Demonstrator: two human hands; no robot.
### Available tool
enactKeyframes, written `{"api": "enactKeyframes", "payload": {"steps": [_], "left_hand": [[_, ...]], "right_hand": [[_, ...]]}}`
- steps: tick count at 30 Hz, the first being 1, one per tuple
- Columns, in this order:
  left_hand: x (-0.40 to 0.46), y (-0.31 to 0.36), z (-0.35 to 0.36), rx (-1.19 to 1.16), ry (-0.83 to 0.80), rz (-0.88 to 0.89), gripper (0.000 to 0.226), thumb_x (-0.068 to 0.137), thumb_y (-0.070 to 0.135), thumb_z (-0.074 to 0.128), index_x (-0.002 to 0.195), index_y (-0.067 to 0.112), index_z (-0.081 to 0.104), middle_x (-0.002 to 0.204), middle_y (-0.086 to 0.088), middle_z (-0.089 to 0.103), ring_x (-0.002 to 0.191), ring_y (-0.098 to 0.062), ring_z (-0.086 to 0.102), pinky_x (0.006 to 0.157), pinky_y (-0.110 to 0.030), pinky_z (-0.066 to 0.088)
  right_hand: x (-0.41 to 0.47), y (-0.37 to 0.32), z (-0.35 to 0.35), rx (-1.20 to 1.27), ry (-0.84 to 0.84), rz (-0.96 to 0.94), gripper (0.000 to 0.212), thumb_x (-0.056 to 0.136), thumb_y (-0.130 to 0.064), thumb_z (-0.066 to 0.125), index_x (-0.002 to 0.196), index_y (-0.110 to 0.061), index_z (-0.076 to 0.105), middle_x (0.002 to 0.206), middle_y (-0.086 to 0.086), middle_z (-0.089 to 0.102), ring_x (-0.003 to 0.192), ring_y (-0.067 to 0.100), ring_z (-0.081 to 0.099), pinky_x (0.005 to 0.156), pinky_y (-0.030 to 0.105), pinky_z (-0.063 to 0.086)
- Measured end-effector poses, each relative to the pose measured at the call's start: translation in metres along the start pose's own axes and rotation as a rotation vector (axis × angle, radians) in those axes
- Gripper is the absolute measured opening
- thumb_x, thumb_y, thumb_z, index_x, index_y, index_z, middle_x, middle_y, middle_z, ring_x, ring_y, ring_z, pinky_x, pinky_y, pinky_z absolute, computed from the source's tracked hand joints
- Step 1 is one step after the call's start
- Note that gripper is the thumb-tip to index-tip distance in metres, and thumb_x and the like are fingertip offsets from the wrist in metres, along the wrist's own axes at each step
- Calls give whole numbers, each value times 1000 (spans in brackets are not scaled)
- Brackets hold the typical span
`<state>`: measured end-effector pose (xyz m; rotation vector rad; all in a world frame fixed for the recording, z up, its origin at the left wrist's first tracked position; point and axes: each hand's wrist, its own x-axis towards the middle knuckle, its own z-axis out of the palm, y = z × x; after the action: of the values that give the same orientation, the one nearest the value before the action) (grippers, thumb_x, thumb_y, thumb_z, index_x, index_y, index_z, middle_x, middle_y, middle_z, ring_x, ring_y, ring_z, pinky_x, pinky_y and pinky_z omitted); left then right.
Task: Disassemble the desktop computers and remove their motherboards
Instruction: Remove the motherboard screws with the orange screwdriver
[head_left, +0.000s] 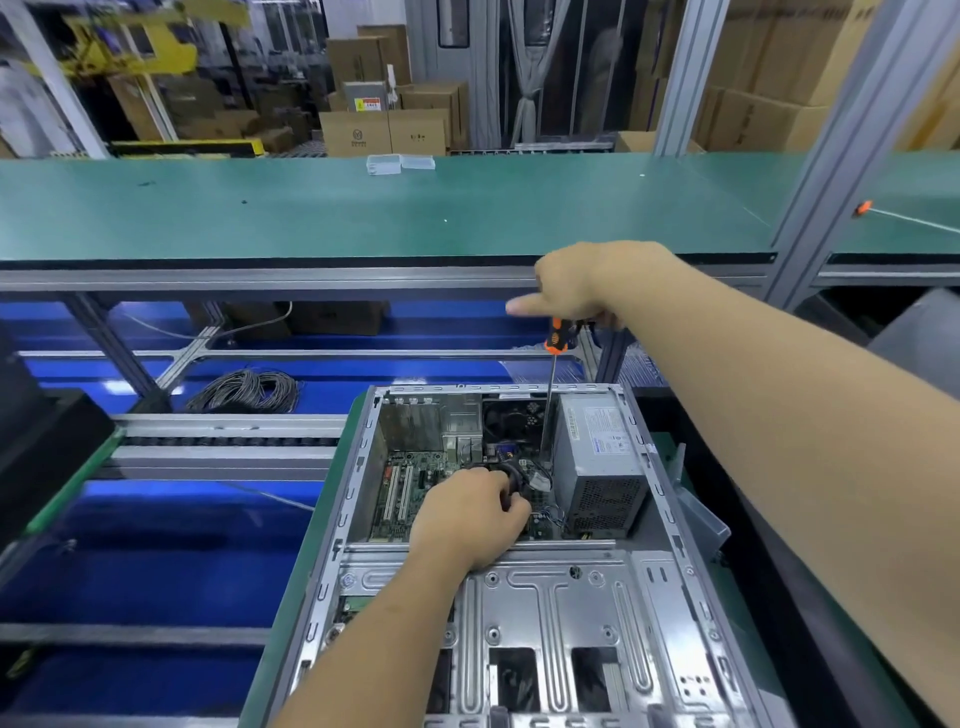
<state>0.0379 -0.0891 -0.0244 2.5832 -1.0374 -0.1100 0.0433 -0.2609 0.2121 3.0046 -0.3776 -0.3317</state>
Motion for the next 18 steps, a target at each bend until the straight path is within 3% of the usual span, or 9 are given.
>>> {"api": "enactKeyframes", "payload": {"steps": [2,4,6,9,12,14,16,18], "left_hand": [[0,0,1,2,2,0,35,87,50,37,70,22,48,70,4,56,65,-14,53,54,-30,40],[0,0,1,4,9,4,35,87,50,37,70,21,48,69,4,55,64,-14,53,53,-30,39],[1,0,0,10,13,7,35,87,50,37,71,21,49,70,5,55,65,-14,53,54,-30,40],[0,-1,1,15,8,10,34,88,50,37,70,22,50,69,6,54,64,-12,52,52,-29,38],[0,-1,1,11,12,9,34,87,50,37,70,23,50,68,6,54,62,-10,50,52,-28,37],[0,-1,0,14,10,9,34,87,50,37,70,23,49,69,6,53,62,-10,50,52,-29,38],[0,-1,0,16,3,12,35,88,50,37,70,23,49,69,6,53,62,-11,50,53,-30,40],[-1,0,-1,15,2,14,35,88,50,37,70,23,49,69,6,53,62,-11,50,54,-30,42]], "right_hand": [[5,5,2,40,8,-11,38,103,-43,46,93,-8,57,81,8,60,54,21,54,52,32,46],[5,8,2,141,-29,-97,17,99,-32,58,106,-17,55,94,5,60,64,20,56,61,35,54],[2,6,2,103,-52,-89,24,97,-41,60,106,-20,52,89,0,56,63,16,53,54,32,48],[2,5,2,-36,19,-4,50,103,-49,45,79,-7,55,69,4,57,50,17,48,47,28,32],[6,9,4,50,3,-91,22,97,-34,60,104,-14,59,88,0,60,61,15,51,54,28,40],[3,9,3,91,-33,-94,30,94,-40,64,112,-21,51,86,-8,49,64,14,51,55,29,41],[0,9,3,14,3,-11,40,98,-53,51,101,-13,52,80,-3,50,58,15,50,49,29,35],[2,13,2,-40,16,27,45,104,-47,43,89,-6,56,76,6,58,54,20,54,47,30,39]]}}
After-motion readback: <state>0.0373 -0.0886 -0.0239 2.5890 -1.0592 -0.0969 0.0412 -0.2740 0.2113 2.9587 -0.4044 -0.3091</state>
